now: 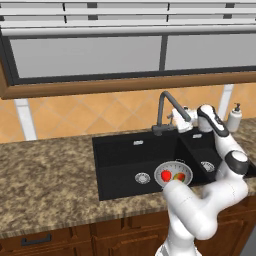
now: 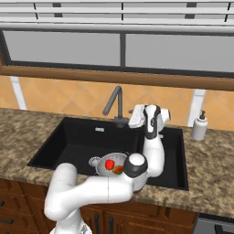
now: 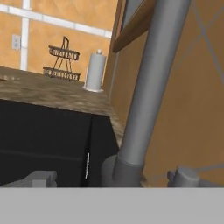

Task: Put the colander in the sink, put the mango, apple in the colander, and turn on the sink faucet and pour water over the colander.

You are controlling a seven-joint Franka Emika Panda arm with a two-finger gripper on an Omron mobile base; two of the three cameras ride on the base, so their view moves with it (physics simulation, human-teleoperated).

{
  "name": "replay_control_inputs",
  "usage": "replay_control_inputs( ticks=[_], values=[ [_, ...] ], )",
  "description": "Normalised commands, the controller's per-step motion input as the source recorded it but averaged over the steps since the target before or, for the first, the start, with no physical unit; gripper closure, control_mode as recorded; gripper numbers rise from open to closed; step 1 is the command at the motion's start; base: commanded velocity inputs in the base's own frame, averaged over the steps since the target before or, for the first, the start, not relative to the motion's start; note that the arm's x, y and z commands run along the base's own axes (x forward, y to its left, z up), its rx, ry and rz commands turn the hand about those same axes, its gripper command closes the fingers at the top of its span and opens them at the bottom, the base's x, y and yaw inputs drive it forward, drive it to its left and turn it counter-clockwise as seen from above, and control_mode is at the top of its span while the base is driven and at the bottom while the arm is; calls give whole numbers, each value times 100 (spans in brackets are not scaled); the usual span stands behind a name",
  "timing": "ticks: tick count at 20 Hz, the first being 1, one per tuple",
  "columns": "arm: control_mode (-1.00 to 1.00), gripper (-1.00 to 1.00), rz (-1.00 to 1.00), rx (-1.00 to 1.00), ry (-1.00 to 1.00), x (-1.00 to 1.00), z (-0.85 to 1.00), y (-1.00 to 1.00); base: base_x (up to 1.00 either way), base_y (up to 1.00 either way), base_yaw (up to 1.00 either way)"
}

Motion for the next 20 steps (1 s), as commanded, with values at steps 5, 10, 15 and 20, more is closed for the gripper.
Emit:
replay_control_inputs(
  ticks=[5,10,15,20],
  values=[
    [-100,100,-11,4,0,-5,-3,41,0,0,0],
    [-100,100,-19,9,0,0,0,7,0,0,0],
    [-100,100,-24,4,-2,2,1,0,0,0,0],
    [-100,100,-32,0,-13,5,0,-34,0,0,0]
  ],
)
